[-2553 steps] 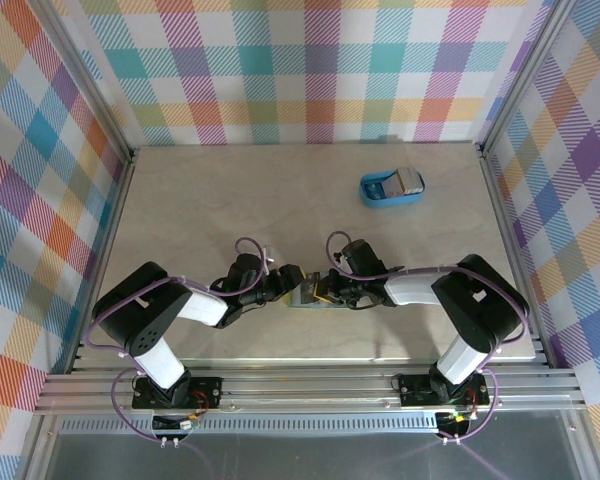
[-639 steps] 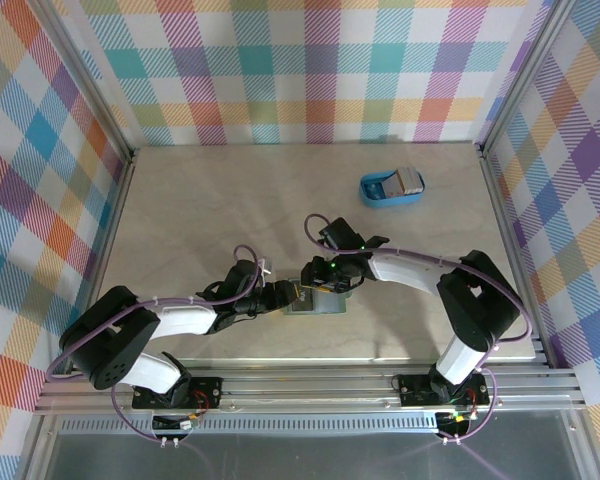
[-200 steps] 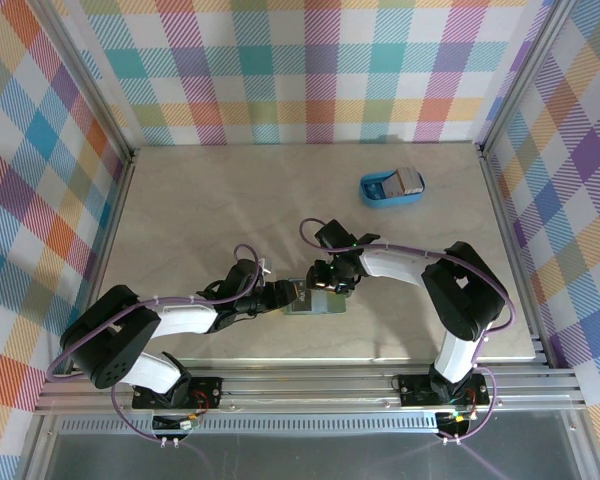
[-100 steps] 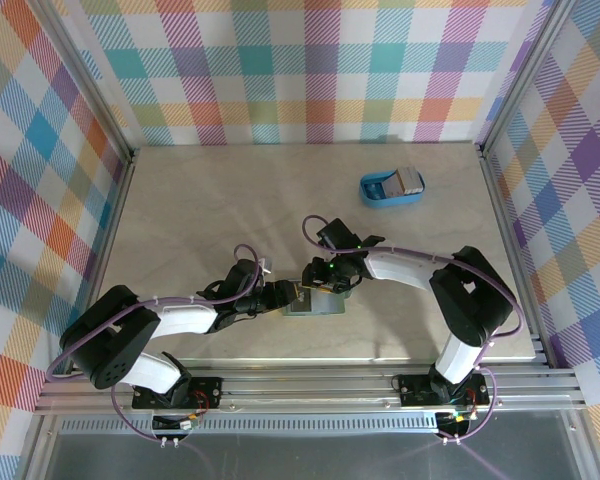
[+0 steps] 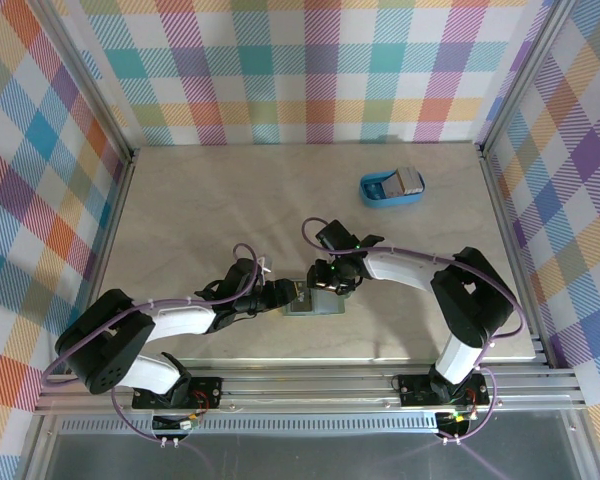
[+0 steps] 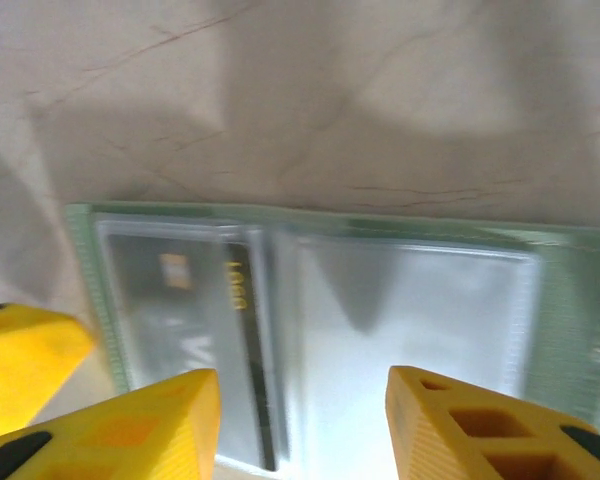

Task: Put the credit cards into the card holder

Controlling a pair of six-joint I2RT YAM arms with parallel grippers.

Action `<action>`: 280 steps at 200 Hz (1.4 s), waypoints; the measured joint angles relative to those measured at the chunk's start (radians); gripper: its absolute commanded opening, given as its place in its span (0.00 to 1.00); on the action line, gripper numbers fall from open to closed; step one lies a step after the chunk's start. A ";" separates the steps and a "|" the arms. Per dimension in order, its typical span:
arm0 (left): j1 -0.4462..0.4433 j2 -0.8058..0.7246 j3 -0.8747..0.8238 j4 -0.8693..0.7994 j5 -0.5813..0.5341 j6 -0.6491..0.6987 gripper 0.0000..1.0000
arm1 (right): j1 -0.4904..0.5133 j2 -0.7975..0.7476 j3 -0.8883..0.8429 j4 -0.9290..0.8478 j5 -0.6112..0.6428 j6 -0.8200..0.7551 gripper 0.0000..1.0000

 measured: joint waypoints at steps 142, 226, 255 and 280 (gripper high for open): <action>0.000 0.049 0.007 0.028 0.011 0.000 0.57 | -0.003 0.039 0.019 -0.069 0.072 -0.048 0.53; 0.000 0.055 0.009 0.032 0.015 0.000 0.57 | -0.003 0.027 0.017 -0.036 0.033 -0.048 0.49; 0.000 0.057 0.012 0.032 0.015 0.000 0.57 | -0.003 -0.001 0.017 -0.037 0.031 -0.048 0.49; 0.000 0.059 0.013 0.032 0.016 0.000 0.57 | -0.003 -0.011 0.017 -0.037 0.030 -0.048 0.48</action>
